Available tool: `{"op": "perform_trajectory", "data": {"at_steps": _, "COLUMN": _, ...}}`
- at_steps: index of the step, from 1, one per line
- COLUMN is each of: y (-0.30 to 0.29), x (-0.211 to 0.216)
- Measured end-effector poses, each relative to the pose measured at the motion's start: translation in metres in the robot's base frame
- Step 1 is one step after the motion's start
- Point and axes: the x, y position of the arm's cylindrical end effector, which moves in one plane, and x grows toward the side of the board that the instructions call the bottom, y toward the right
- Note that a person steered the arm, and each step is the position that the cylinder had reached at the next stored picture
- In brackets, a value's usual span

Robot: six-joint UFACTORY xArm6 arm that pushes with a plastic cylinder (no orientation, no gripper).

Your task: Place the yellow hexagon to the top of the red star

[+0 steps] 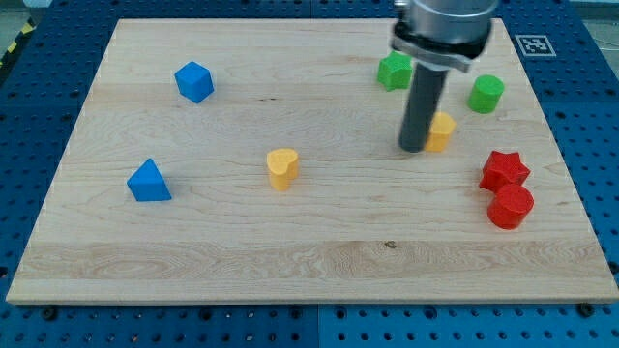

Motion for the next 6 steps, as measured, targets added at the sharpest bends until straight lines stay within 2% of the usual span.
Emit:
{"op": "perform_trajectory", "data": {"at_steps": 3, "y": -0.016, "x": -0.040}}
{"op": "perform_trajectory", "data": {"at_steps": 5, "y": 0.017, "x": -0.027}}
{"op": "perform_trajectory", "data": {"at_steps": 6, "y": 0.010, "x": -0.037}}
